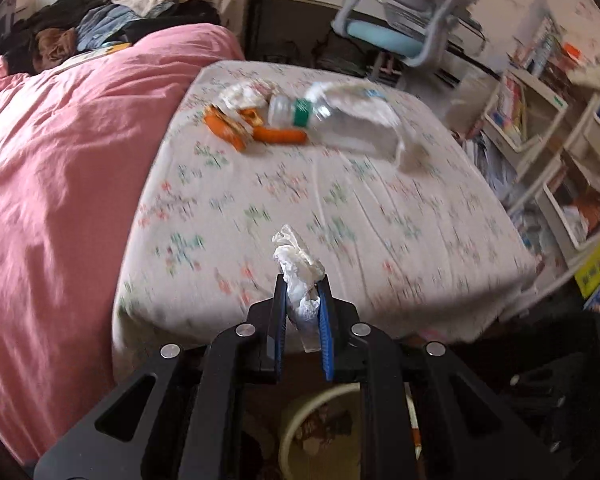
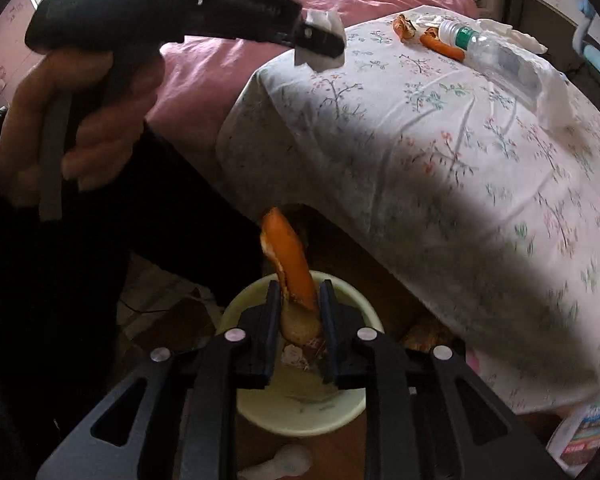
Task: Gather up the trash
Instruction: 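Carry both items over the yellow bin and open both grippers to drop them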
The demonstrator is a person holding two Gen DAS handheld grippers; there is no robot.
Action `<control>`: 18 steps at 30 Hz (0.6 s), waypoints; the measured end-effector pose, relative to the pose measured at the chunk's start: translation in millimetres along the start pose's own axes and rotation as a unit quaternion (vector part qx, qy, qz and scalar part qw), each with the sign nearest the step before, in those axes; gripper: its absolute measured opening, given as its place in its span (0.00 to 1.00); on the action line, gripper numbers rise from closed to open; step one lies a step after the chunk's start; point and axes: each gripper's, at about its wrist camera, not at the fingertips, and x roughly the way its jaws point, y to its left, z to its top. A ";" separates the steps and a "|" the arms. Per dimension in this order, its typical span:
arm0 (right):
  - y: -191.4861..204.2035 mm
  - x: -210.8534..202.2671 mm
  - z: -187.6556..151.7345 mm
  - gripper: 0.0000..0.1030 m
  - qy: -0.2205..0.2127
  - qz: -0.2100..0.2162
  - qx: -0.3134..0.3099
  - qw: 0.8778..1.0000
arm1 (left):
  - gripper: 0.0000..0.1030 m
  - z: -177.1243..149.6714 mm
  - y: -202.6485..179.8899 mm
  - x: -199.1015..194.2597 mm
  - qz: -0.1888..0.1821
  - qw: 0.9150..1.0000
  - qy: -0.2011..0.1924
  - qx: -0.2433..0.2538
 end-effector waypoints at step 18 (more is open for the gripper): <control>-66.2 -70.9 -5.2 0.79 -0.273 -0.092 0.211 0.934 | 0.70 -75.5 -70.3 -1.4 0.005 0.985 0.071 0.160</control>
